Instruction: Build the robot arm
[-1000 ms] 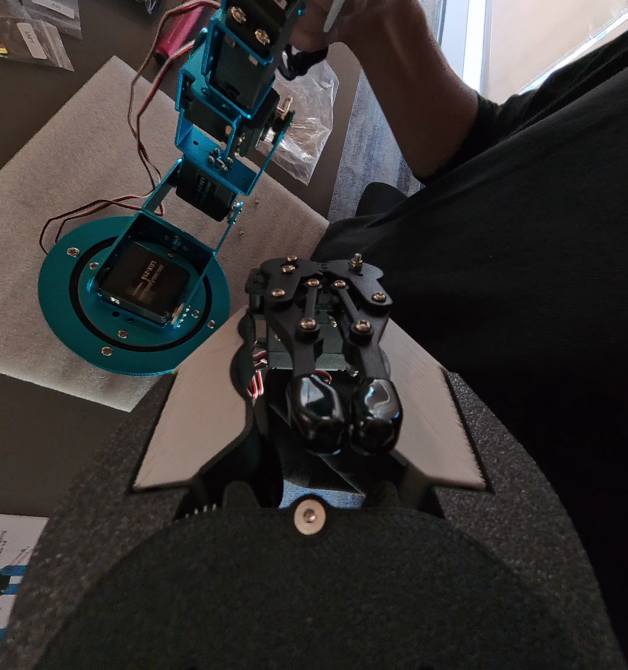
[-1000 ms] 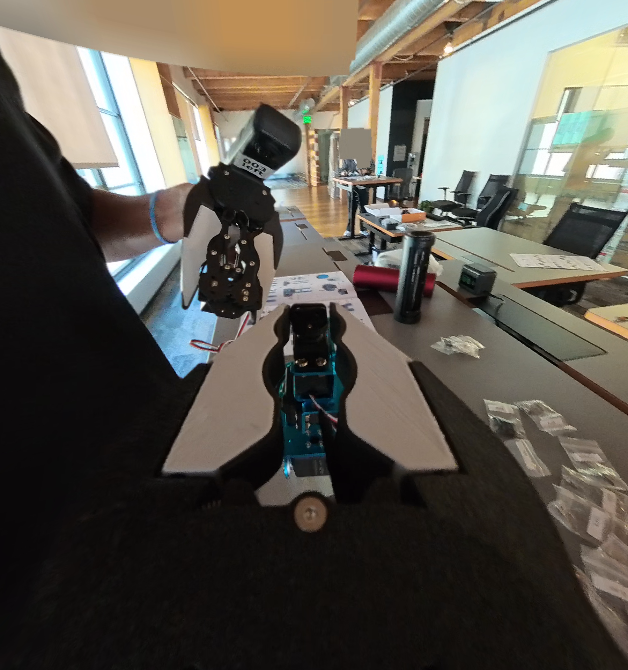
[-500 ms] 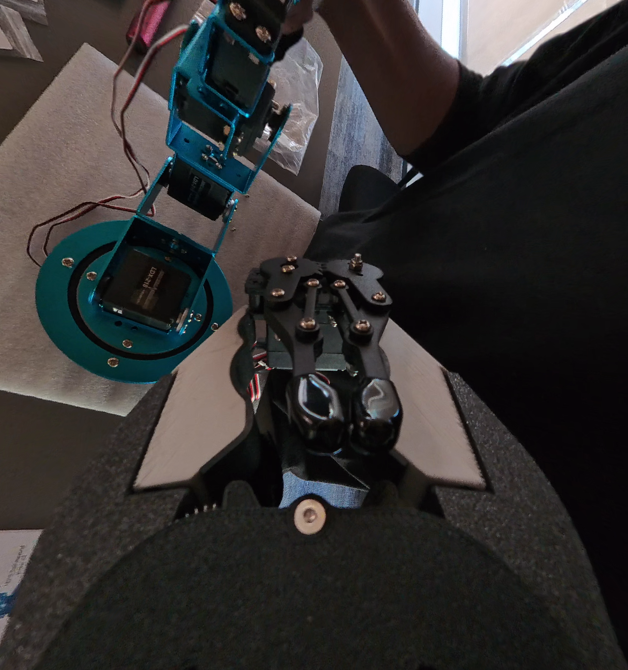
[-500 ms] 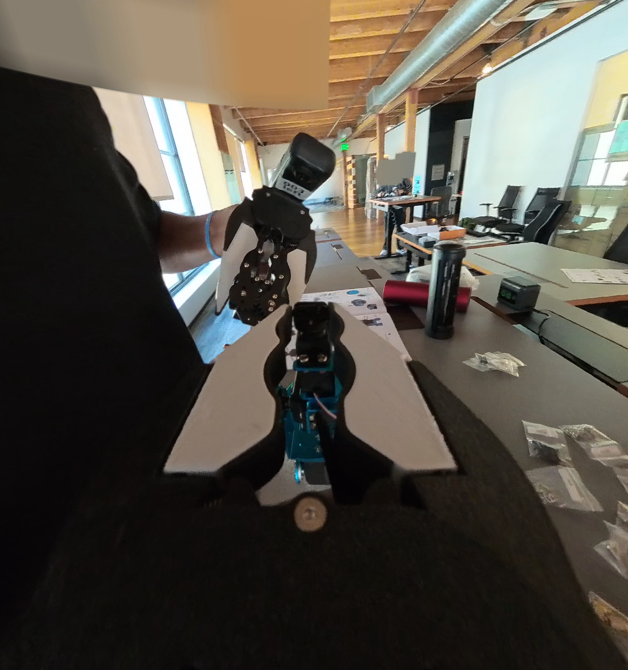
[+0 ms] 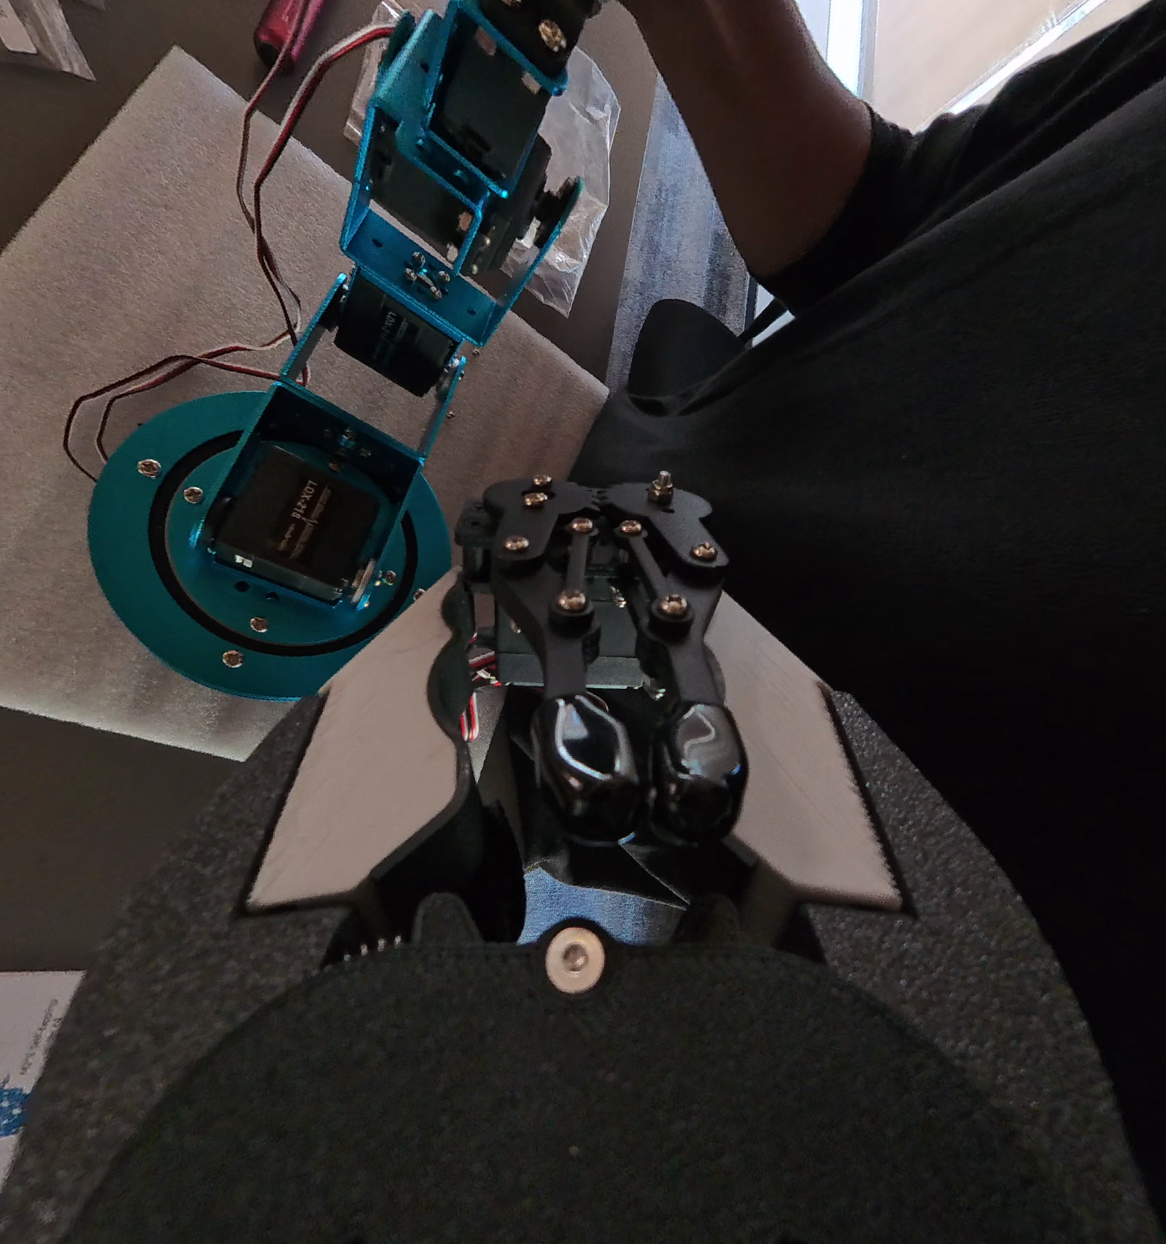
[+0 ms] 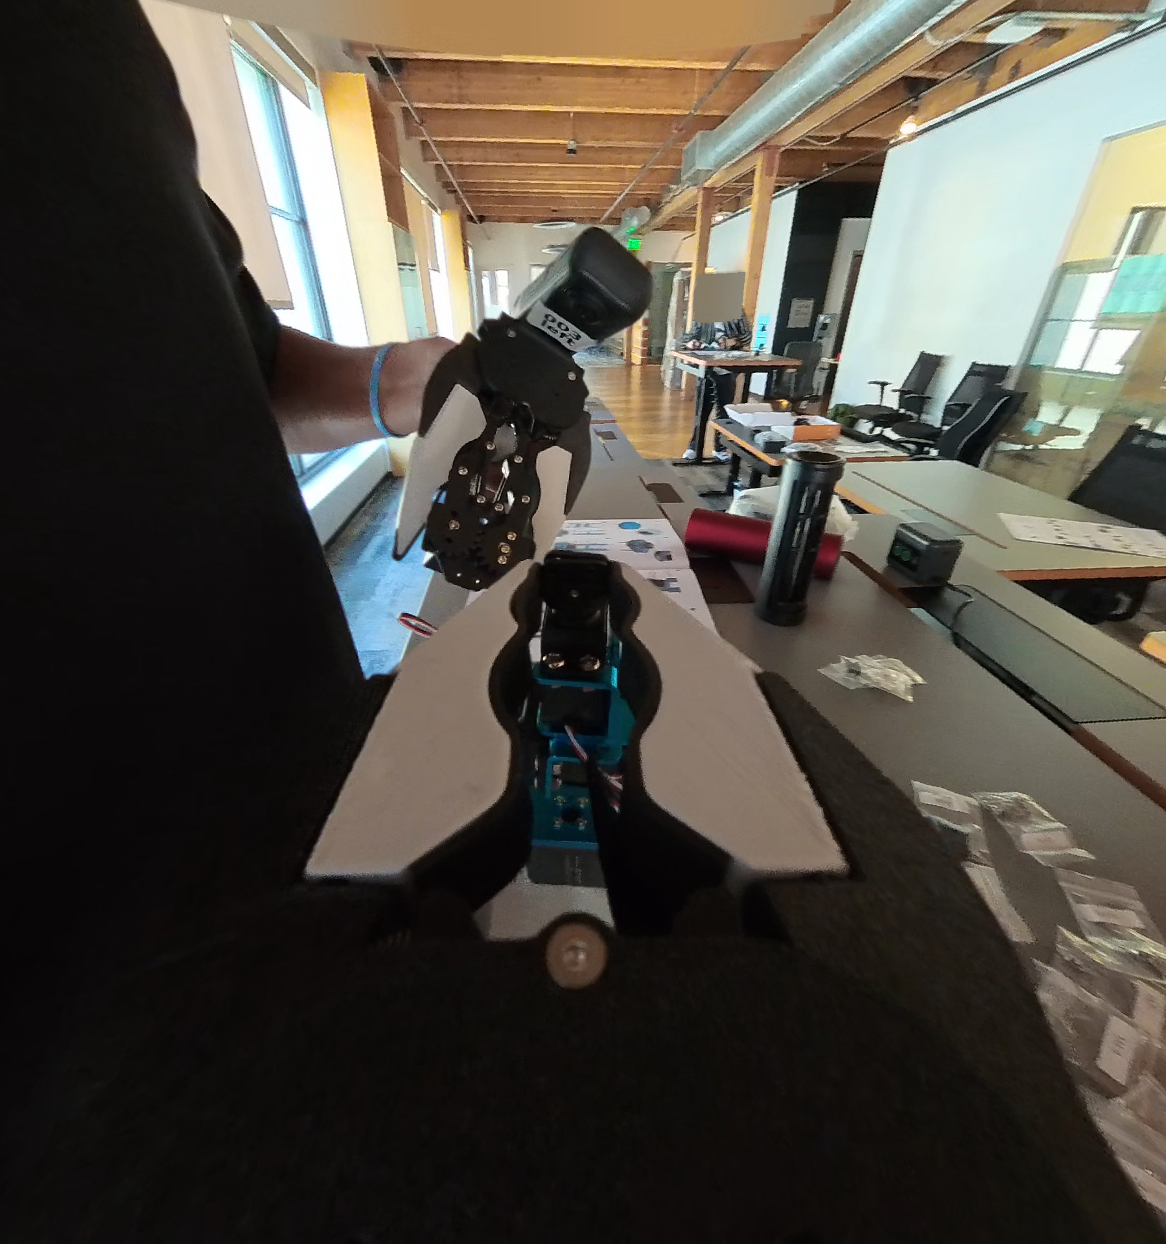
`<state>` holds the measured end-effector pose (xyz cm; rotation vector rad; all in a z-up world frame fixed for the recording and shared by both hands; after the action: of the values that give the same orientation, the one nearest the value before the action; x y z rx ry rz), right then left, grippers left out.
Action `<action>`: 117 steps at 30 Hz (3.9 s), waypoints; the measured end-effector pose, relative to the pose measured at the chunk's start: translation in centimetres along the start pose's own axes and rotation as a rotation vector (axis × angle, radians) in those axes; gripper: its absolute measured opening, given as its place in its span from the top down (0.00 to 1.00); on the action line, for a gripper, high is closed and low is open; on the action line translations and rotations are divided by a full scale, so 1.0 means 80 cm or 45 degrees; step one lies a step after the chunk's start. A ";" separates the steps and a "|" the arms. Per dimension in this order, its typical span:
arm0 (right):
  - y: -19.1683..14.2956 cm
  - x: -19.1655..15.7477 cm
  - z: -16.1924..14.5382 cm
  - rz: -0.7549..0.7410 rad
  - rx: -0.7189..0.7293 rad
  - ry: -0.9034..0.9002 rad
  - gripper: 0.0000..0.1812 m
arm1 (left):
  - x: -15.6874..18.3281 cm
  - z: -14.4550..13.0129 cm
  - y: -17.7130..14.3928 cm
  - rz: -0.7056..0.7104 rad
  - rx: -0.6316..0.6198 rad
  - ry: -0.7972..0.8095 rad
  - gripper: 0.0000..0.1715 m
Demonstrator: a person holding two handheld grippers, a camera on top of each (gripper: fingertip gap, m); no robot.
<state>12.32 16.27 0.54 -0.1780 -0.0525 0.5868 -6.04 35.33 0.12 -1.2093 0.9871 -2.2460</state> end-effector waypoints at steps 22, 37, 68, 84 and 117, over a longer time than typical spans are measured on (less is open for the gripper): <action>-0.006 -0.017 0.010 -0.153 -0.139 0.083 0.90 | -0.001 0.001 0.004 -0.016 0.000 0.005 0.64; 0.003 -0.026 0.005 -0.334 -0.056 0.043 0.90 | -0.005 -0.001 0.006 -0.027 0.002 0.012 0.64; 0.007 -0.017 0.017 -0.176 -0.192 0.134 0.90 | -0.010 -0.009 0.004 -0.035 0.001 0.009 0.64; 0.008 -0.021 0.059 -0.334 -0.640 0.048 0.88 | -0.017 -0.014 0.020 -0.056 -0.008 0.022 0.64; 0.046 -0.161 -0.107 -0.046 -0.359 0.471 0.76 | 0.032 -0.026 0.155 -0.268 0.803 -0.621 0.64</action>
<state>0.48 10.82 -8.55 -0.5556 0.2207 0.5010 -8.91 26.24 -8.44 -1.4767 -0.0387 -2.0068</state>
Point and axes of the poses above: each gripper's, where its closed fingertips meet, y out along the fingers, z out of its top, x = y × z across the jaws, the point moved 9 cm from there along -y, back along the fingers, and after that the axes turned 13 degrees about -x, right-handed, at the moved point
